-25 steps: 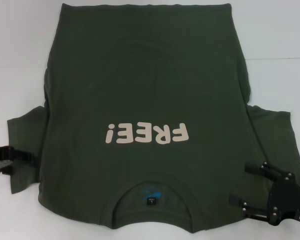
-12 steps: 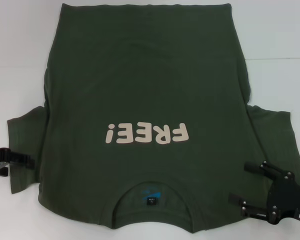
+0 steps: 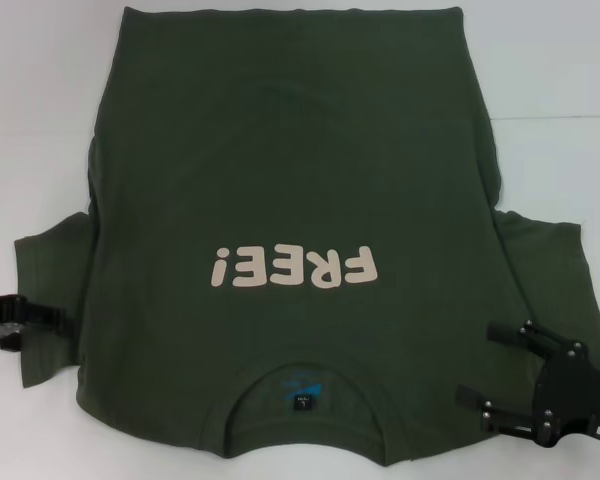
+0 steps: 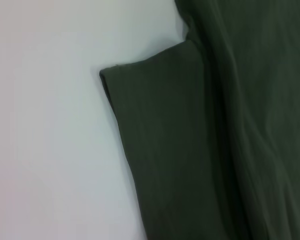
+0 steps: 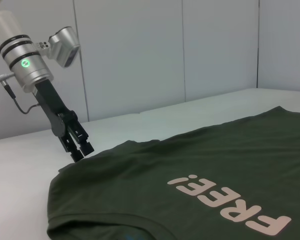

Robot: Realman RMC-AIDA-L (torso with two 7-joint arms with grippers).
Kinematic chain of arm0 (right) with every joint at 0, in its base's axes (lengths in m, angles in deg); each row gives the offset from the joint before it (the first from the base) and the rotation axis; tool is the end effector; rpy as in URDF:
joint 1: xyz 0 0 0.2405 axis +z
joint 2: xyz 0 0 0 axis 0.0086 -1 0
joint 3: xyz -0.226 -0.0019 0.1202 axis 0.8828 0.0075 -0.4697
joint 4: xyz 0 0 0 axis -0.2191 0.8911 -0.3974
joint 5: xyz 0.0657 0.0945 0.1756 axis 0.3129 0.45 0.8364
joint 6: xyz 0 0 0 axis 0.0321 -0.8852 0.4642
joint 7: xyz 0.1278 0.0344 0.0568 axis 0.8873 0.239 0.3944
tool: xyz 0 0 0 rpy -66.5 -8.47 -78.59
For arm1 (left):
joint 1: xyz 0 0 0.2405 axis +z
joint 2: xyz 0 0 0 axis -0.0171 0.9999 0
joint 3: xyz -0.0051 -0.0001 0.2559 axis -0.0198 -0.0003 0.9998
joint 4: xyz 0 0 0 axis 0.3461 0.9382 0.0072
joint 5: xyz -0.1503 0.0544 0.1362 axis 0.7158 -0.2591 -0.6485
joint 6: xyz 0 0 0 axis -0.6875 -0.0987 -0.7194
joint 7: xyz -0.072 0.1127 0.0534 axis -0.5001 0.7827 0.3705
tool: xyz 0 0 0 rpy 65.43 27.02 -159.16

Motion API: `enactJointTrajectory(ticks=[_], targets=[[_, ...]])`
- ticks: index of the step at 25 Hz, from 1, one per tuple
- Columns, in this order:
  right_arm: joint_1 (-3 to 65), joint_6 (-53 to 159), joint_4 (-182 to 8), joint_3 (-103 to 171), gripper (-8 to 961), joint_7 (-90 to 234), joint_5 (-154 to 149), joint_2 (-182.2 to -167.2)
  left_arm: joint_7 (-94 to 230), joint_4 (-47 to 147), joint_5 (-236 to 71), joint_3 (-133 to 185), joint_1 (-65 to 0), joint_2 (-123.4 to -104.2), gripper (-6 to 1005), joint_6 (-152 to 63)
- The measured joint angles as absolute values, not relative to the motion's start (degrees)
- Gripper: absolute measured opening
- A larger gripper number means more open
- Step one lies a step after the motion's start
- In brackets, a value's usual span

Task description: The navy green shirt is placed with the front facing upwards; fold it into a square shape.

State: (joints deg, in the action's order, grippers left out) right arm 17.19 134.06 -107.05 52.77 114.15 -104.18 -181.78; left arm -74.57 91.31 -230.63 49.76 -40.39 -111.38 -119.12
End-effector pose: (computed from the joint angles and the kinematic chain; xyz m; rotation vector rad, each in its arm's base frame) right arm 0.3374 0.2427 -0.0232 -2.5013 0.4556 0.7204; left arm -0.3317 0.3626 0.0682 -2.0101 -1.8265 0.0705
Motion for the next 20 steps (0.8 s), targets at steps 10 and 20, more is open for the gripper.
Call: enactJointTrajectory(ticks=[10, 20], targets=[[17.42, 133.58, -107.05, 52.77, 940, 114.15, -104.18, -181.77, -74.57, 91.41, -230.78, 49.91, -40.44, -111.3, 814, -118.62], [17.6, 133.37, -107.05, 52.77, 940, 114.15, -104.18, -181.78, -74.61, 91.26, -230.76, 50.42, -40.56, -111.39, 808, -118.63]])
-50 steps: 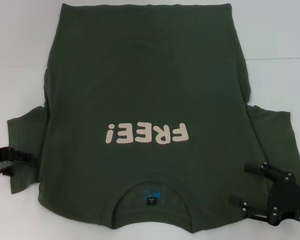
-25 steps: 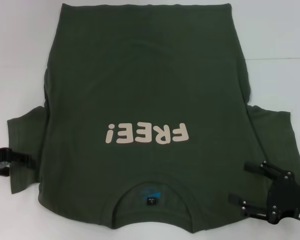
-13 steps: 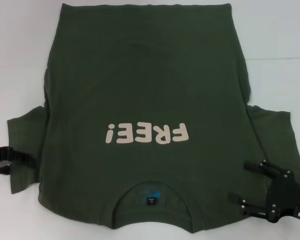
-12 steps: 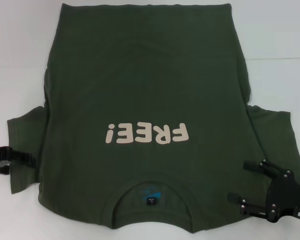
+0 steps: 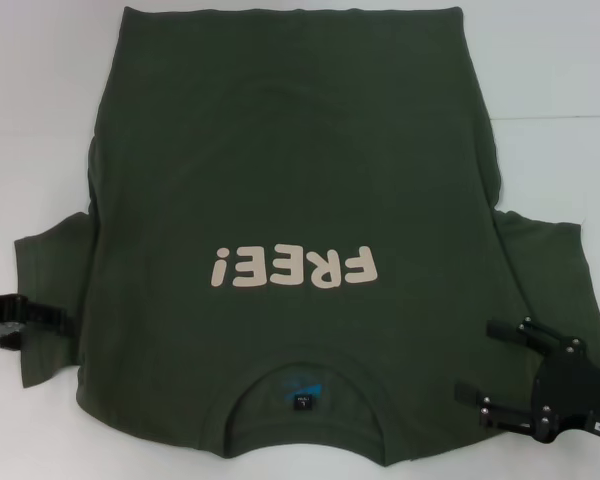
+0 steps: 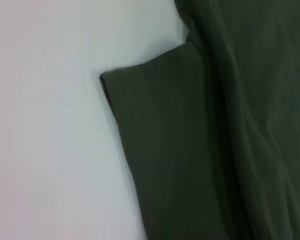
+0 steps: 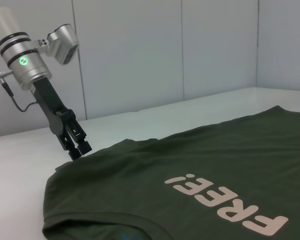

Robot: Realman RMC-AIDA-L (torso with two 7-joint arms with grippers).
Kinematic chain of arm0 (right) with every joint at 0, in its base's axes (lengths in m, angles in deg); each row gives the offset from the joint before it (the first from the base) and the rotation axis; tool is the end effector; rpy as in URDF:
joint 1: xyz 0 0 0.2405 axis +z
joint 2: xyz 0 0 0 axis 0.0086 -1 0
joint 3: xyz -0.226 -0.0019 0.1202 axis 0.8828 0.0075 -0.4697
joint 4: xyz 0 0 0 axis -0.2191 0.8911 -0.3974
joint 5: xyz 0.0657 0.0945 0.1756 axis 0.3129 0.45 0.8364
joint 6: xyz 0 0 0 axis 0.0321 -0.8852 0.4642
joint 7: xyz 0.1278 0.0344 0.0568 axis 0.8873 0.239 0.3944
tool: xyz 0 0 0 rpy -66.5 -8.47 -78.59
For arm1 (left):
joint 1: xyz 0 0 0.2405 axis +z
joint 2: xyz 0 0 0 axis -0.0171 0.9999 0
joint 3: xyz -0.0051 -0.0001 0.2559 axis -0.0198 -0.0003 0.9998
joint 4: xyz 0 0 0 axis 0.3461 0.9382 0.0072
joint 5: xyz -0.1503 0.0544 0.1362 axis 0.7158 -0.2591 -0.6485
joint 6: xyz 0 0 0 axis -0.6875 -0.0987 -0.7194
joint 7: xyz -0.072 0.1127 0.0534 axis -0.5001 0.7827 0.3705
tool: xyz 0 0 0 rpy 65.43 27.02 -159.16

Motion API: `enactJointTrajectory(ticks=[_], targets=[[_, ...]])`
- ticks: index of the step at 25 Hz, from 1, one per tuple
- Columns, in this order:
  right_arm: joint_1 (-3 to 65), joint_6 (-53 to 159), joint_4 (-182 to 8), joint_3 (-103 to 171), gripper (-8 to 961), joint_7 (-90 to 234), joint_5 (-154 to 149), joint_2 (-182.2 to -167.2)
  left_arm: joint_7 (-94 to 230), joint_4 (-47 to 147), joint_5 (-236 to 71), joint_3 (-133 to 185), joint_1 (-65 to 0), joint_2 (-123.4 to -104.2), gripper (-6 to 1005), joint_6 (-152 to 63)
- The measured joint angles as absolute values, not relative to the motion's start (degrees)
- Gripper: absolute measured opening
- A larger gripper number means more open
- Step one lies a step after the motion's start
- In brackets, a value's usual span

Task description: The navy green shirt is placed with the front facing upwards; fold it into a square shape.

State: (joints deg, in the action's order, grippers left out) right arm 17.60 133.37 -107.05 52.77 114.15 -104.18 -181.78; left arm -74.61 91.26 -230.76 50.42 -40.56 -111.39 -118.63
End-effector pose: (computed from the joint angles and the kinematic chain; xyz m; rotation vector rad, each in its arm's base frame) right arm 0.3372 0.2459 -0.0235 -2.5001 0.4521 0.7094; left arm -0.3310 0.3643 0.0677 -2.0133 -1.8128 0.0833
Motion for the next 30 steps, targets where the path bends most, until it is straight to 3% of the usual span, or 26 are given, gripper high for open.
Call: enactJointTrajectory(ticks=[30], targets=[[17.61, 133.05, -107.05, 52.77, 941, 114.15, -104.18, -181.78, -75.27, 88.55, -229.2, 50.03, -41.68, -111.22, 789, -118.84]])
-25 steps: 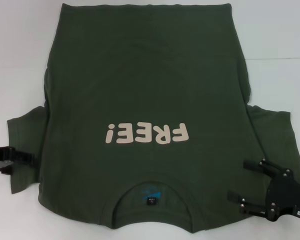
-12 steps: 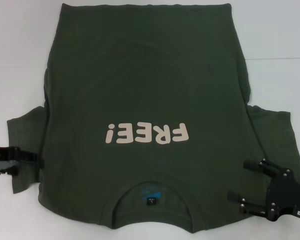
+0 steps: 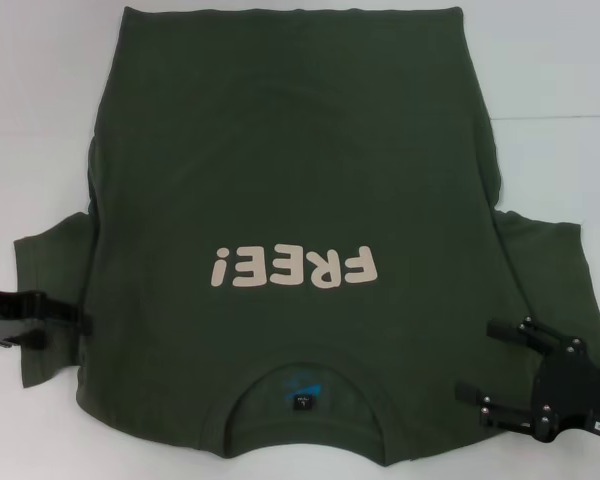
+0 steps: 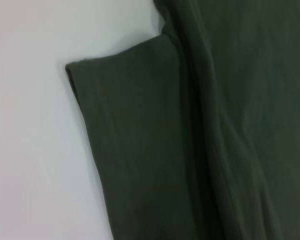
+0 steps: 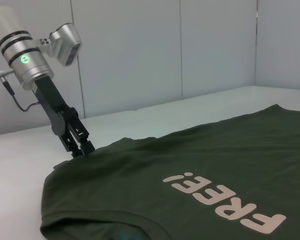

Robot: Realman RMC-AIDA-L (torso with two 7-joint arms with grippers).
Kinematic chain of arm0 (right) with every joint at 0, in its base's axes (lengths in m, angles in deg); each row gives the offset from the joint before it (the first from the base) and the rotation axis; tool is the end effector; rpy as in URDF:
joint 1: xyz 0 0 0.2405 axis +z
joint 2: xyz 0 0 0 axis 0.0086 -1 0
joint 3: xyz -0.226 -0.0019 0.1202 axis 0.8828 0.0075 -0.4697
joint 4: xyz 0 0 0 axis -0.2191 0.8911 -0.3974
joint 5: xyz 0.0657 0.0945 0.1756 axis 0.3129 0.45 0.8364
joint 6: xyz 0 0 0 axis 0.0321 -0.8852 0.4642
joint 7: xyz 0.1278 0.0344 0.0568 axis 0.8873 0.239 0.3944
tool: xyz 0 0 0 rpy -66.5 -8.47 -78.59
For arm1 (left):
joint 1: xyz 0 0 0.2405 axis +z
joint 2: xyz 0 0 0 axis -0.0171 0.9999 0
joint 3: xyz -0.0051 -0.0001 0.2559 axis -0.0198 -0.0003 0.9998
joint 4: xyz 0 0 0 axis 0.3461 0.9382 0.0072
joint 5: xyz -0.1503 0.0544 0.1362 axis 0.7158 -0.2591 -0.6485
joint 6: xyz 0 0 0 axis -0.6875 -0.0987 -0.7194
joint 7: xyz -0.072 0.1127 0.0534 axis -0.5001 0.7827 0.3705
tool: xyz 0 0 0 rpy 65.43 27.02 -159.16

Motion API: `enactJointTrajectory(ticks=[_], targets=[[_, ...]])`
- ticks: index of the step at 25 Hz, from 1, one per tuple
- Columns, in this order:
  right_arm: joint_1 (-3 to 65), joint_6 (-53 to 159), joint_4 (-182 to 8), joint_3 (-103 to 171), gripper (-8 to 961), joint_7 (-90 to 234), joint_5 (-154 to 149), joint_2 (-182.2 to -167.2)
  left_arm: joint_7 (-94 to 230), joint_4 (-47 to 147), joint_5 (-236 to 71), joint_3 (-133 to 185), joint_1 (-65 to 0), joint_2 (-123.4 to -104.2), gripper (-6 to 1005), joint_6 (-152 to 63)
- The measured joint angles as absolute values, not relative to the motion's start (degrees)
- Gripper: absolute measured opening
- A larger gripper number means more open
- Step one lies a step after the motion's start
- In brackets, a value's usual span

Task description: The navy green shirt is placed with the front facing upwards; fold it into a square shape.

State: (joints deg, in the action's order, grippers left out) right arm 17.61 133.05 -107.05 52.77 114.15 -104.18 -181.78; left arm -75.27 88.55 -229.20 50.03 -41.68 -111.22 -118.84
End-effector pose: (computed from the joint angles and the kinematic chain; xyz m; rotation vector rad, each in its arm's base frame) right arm 0.3378 0.2463 -0.0236 -2.4983 0.4543 0.7032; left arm -0.3234 0.3670 0.0580 -2.0358 -1.8593 0.0421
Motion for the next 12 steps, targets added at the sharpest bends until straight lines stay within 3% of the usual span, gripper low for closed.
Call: enactJointTrajectory(ticks=[12], targets=[[17.88, 132.85, -107.06, 52.77, 941, 114.15, -104.18, -181.78, -76.13, 91.95, -230.06, 47.55, -41.68, -110.06, 783, -119.55]])
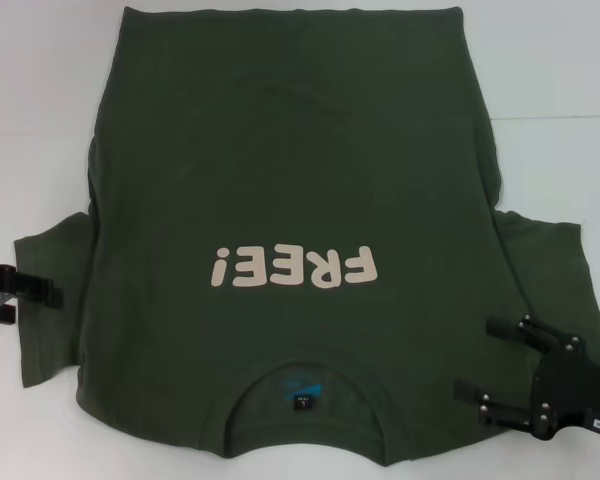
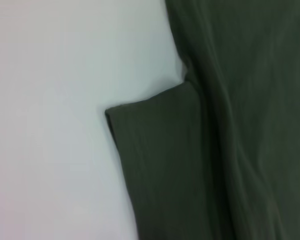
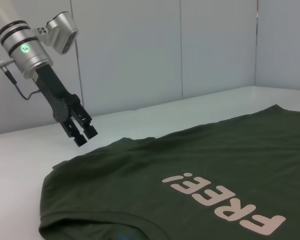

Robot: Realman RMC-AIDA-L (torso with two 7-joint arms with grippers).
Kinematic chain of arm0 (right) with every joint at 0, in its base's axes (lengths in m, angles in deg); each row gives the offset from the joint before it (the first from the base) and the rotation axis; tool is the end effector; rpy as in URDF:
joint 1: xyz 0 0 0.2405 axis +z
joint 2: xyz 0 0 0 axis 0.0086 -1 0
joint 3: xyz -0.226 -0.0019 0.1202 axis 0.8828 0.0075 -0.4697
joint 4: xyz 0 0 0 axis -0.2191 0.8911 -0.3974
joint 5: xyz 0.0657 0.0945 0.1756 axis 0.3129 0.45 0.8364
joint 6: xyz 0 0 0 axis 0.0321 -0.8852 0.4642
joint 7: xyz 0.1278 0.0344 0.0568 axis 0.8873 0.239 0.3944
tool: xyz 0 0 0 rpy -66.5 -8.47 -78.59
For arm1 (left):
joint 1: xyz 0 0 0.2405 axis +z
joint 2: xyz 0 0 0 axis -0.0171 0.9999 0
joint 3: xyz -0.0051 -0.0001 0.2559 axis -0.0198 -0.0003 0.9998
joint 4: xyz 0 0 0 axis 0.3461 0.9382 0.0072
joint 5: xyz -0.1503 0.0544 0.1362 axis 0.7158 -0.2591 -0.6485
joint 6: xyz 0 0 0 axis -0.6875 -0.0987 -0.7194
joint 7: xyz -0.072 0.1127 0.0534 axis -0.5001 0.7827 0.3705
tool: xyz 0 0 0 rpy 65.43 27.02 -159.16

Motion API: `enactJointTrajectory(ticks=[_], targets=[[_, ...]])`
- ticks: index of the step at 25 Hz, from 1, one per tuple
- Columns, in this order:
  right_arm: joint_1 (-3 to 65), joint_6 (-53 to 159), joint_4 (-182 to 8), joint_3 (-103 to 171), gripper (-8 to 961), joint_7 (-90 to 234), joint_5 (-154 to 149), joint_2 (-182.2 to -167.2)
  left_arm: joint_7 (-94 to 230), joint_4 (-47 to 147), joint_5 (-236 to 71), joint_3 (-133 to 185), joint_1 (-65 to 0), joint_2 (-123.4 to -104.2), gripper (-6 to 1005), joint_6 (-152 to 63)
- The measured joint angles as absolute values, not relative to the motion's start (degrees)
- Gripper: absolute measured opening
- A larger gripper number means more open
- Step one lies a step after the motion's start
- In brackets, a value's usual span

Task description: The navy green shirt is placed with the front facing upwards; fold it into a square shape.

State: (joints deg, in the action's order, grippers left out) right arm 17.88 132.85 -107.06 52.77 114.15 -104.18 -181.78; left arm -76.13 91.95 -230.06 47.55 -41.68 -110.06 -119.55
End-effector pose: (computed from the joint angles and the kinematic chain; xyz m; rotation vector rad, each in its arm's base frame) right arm 0.3371 0.2482 -0.0236 -2.4990 0.4498 0.7009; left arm -0.3255 0.3734 0.0840 -1.9697 -1.8294 0.0019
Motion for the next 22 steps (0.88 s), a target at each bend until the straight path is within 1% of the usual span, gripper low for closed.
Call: enactJointTrajectory(ticks=[6, 13, 15, 22], targets=[[17.88, 132.82, -107.05, 52.77, 941, 114.15, -104.18, -181.77, -76.88, 92.15, -231.04, 47.31, -42.14, -109.72, 783, -119.05], [18.04, 132.47, -107.05, 52.77, 941, 114.15, -104.18, -181.86, -77.49, 91.46, -230.81, 47.65, -42.52, -110.63, 782, -114.54], [18.05, 132.44, -107.05, 52.77, 941, 114.15, -104.18, -181.86, -77.47, 91.34, -230.85, 47.79, -42.74, -110.64, 783, -115.05], [18.06, 132.41, -107.05, 52.77, 941, 114.15, -104.18, -181.87, -77.3, 92.26, -231.55, 47.93, -42.99, -109.4, 783, -125.06]])
